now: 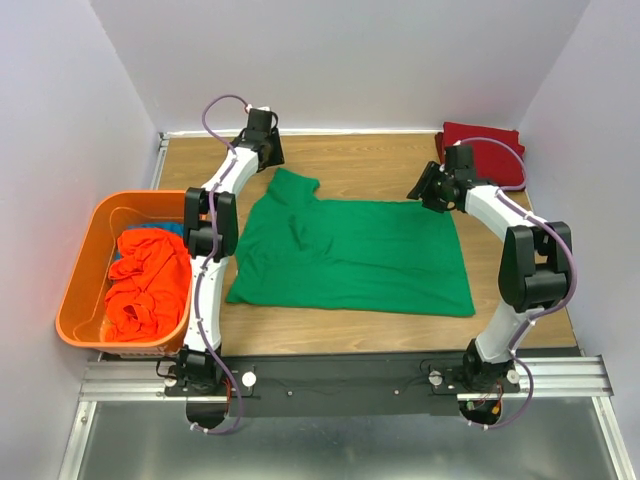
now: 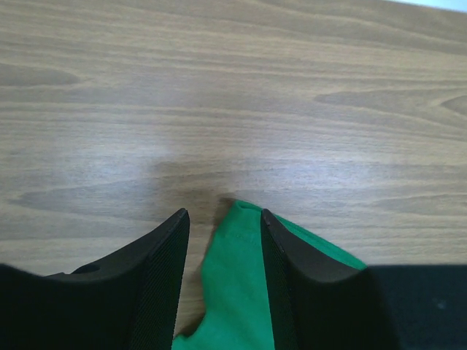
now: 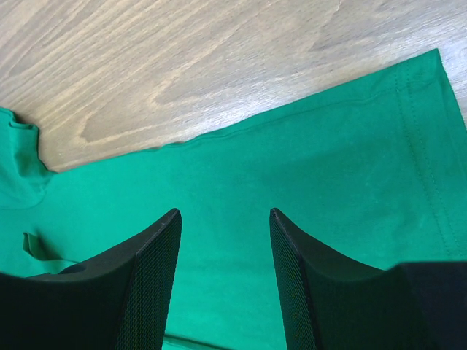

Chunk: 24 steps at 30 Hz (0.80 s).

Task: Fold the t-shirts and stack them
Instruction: Fold the tshirt

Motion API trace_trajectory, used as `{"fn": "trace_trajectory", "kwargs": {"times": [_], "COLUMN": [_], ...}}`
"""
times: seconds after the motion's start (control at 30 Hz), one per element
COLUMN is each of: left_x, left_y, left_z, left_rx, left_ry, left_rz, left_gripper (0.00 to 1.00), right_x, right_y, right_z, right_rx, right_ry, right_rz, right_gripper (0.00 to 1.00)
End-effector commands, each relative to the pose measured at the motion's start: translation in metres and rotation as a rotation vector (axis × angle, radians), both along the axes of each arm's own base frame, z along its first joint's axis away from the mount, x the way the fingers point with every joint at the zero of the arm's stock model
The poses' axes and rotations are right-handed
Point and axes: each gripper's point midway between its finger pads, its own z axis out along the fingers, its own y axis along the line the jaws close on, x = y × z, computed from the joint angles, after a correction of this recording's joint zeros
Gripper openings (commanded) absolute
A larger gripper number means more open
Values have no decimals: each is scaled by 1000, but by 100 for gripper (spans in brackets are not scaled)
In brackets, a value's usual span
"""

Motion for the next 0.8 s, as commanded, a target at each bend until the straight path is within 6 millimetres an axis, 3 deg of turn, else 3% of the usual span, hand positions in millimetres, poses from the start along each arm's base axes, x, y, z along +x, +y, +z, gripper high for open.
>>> {"fn": "trace_trajectory", "kwargs": {"times": [0.0, 0.33, 0.6, 0.73, 0.77], "left_x": [-8, -6, -6, -7, -7], "left_y": [-9, -17, -22, -30, -30], "left_z": [-32, -38, -39, -38, -36], "left_rx": [-3, -17, -17, -45, -47], "left_ry": [64, 74, 83, 86, 81], "left_rz": [-62, -66, -74, -104, -110], "left_gripper": [52, 46, 35, 18, 9], "right_x": [10, 9, 9, 9, 9], "right_y": [3, 4, 4, 2, 1], "right_z": [7, 7, 5, 3, 3], "right_rx": [10, 17, 13, 5, -2], "right_ry": [-31, -30, -27, -27, -26], "right_rz": [28, 35, 42, 39, 35], "right_gripper": [59, 59, 59, 59, 59]}}
